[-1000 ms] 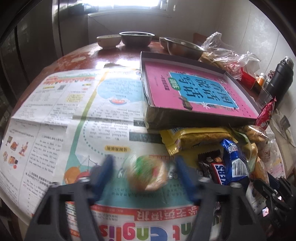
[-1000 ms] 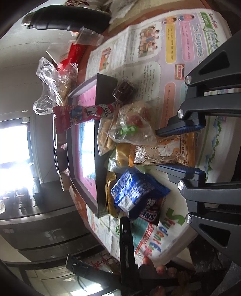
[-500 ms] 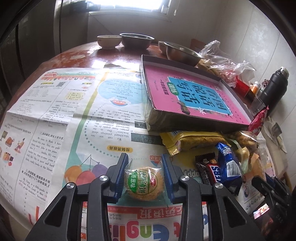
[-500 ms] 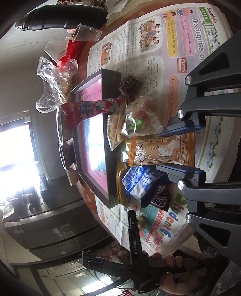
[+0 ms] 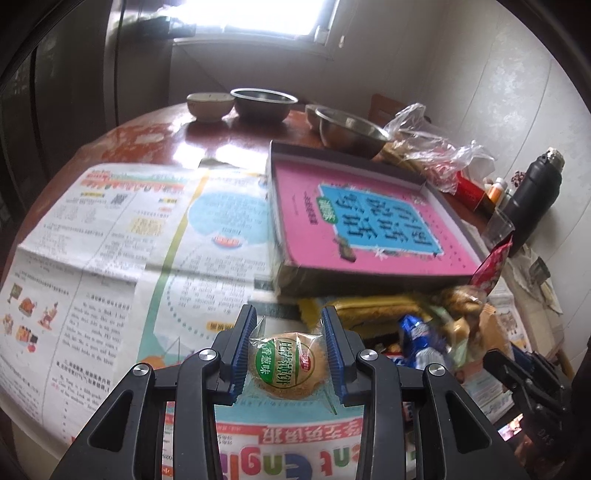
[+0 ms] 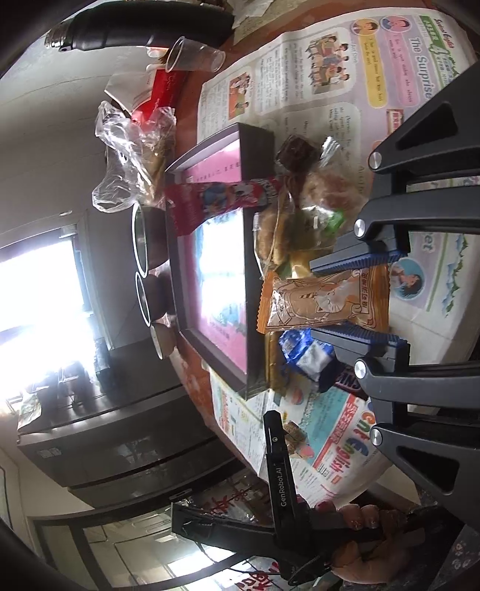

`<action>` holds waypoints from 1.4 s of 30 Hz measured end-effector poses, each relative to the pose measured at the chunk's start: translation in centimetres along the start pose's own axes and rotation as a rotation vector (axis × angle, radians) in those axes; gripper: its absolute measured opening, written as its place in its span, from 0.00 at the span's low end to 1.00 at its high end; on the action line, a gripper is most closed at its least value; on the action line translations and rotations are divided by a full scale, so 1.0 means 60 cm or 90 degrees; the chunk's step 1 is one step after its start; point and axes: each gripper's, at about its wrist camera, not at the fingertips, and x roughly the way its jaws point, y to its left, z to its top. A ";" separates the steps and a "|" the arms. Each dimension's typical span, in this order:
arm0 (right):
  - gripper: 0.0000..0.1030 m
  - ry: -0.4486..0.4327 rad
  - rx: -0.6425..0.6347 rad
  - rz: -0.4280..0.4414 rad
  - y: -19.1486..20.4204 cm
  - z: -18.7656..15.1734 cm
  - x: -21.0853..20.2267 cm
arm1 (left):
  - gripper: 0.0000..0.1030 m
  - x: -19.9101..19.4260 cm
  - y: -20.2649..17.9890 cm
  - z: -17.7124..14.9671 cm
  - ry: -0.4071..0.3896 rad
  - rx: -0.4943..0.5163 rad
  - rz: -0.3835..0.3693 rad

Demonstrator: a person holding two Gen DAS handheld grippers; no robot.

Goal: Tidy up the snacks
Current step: 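Carry the cake with the left gripper while the right carries the pastry over the tray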

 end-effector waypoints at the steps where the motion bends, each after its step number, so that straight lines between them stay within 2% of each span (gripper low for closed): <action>1: 0.28 -0.002 0.000 0.002 0.000 0.003 0.001 | 0.37 -0.001 -0.004 0.005 -0.004 0.002 -0.002; 17: 0.28 -0.043 0.005 0.028 0.006 0.058 0.013 | 0.37 0.009 -0.050 0.084 -0.044 0.016 -0.034; 26: 0.28 -0.078 0.026 0.022 -0.015 0.103 0.024 | 0.37 0.027 -0.068 0.125 -0.060 0.020 -0.040; 42: 0.28 -0.058 0.060 0.008 -0.042 0.139 0.087 | 0.37 0.097 -0.084 0.145 -0.027 0.014 -0.057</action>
